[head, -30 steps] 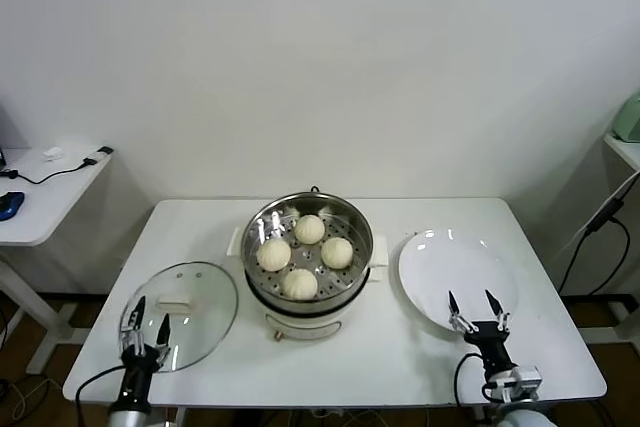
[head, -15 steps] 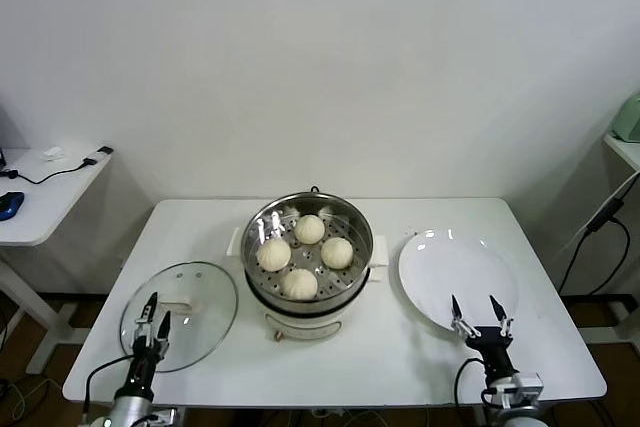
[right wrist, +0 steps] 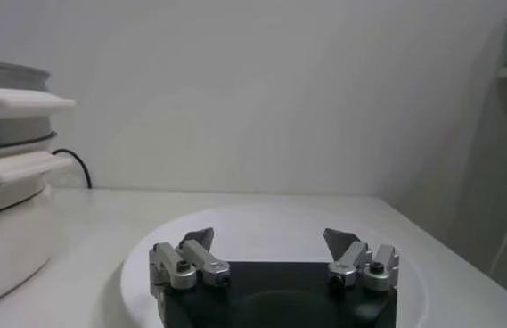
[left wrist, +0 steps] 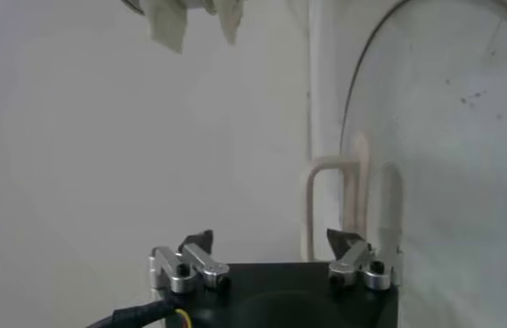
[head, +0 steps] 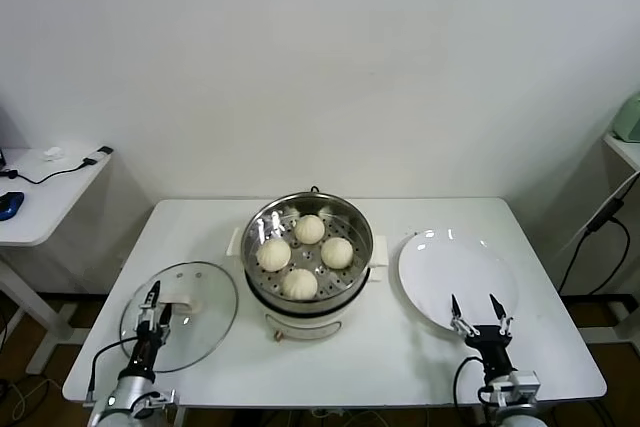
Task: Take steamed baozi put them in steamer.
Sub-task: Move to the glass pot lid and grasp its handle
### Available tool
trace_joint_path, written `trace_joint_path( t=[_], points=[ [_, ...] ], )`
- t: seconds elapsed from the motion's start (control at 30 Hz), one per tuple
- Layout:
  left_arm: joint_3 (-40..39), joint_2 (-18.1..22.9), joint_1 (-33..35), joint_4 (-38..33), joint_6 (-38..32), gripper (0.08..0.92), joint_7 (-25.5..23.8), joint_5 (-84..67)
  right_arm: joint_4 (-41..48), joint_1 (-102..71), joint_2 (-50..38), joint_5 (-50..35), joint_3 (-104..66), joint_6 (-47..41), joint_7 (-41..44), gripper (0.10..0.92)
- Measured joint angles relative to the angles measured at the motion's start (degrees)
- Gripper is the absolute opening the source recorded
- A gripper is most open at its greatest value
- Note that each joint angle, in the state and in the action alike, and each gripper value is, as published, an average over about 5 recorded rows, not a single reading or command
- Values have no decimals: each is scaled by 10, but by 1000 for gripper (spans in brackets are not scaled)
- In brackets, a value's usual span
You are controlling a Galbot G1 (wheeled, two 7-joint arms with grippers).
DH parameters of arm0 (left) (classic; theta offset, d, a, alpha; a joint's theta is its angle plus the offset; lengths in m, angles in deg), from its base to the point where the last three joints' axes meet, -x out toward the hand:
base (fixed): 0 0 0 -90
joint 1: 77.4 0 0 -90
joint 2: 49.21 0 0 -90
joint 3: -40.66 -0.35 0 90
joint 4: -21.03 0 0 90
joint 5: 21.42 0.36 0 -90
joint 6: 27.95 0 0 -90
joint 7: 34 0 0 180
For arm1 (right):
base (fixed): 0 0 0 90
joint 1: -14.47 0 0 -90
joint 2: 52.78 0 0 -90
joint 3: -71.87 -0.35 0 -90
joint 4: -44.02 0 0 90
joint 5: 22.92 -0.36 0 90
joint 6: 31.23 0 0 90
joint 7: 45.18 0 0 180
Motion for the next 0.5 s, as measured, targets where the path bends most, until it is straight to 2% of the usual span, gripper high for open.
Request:
trace_joint_path(
  t=[0.5],
  points=[
    [1,1,-27,49,-28,359,14,9,1,5,8,15,3,-1,-1,823]
  ],
)
